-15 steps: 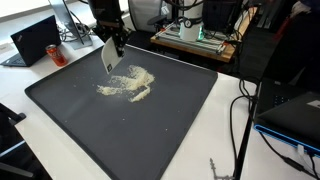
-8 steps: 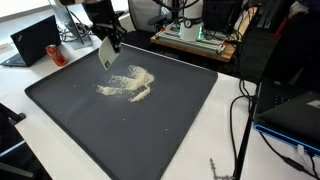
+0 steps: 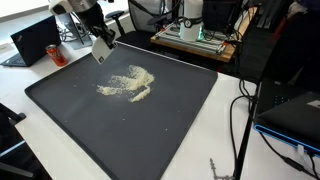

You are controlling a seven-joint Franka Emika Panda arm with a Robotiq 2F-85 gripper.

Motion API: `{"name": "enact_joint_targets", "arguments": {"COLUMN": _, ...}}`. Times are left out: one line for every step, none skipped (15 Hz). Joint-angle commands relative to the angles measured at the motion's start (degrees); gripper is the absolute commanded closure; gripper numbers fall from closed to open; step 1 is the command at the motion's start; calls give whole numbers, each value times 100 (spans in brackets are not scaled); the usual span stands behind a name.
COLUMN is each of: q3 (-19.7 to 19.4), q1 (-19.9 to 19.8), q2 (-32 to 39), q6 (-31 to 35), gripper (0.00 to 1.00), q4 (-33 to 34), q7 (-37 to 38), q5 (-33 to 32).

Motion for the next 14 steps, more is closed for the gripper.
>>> {"name": "enact_joint_targets", "arguments": {"q3": 37, "q1": -76, "q2": 22, "q6": -23, "gripper": 96, "q4": 19, "q7": 30, "q5": -21}}
{"name": "enact_joint_targets", "arguments": {"q3": 28, "q1": -83, "q2": 33, "q6": -23, "gripper": 96, "q4": 22, "q7": 48, "q5": -21}}
{"name": "enact_joint_targets", "arguments": {"q3": 28, "q1": -81, "q2": 37, "q6": -25, "gripper": 96, "q4": 27, "q7": 65, "q5": -21}}
{"name": "enact_joint_targets", "arguments": {"q3": 33, "q1": -77, "q2": 37, "q6": -28, "gripper": 99, "q4": 33, "q7": 79, "q5": -20}}
{"name": "enact_joint_targets", "arguments": {"q3": 6, "q1": -93, "q2": 154, "q6": -45, "gripper": 99, "q4": 168, "q7": 227, "q5": 33}}
{"name": "enact_joint_targets", "arguments": {"q3": -6, "q1": -145, "q2": 222, "q6": -38, "gripper": 99, "q4": 249, "q7": 286, "q5": 138}}
{"name": "enact_joint_targets", "arguments": {"q3": 24, "q1": -291, "q2": 361, "q6": -213, "gripper": 99, "q4": 422, "q7": 106, "q5": 409}}
{"name": "enact_joint_targets", "arguments": {"q3": -2, "q1": -366, "q2": 476, "q6": -191, "gripper": 99, "q4": 515, "q7": 193, "q5": 557}}
{"name": "enact_joint_targets", "arguments": {"q3": 14, "q1": -487, "q2": 589, "q6": -281, "gripper": 99, "q4": 622, "q7": 45, "q5": 746}}
{"name": "enact_joint_targets", "arguments": {"q3": 14, "q1": -637, "q2": 712, "q6": -250, "gripper": 99, "q4": 715, "q7": -35, "q5": 948}}
{"name": "enact_joint_targets", "arguments": {"q3": 36, "q1": -819, "q2": 822, "q6": -291, "gripper": 99, "q4": 820, "q7": -165, "q5": 1221}}
{"name": "enact_joint_targets", "arguments": {"q3": 15, "q1": -984, "q2": 953, "q6": -256, "gripper": 99, "q4": 928, "q7": -147, "q5": 1457}}
{"name": "enact_joint_targets", "arguments": {"q3": 33, "q1": -1148, "q2": 1062, "q6": -313, "gripper": 99, "q4": 1048, "q7": -226, "q5": 1696}}
{"name": "enact_joint_targets", "arguments": {"q3": 35, "q1": -1290, "q2": 1159, "q6": -270, "gripper": 99, "q4": 1128, "q7": -196, "q5": 1924}}
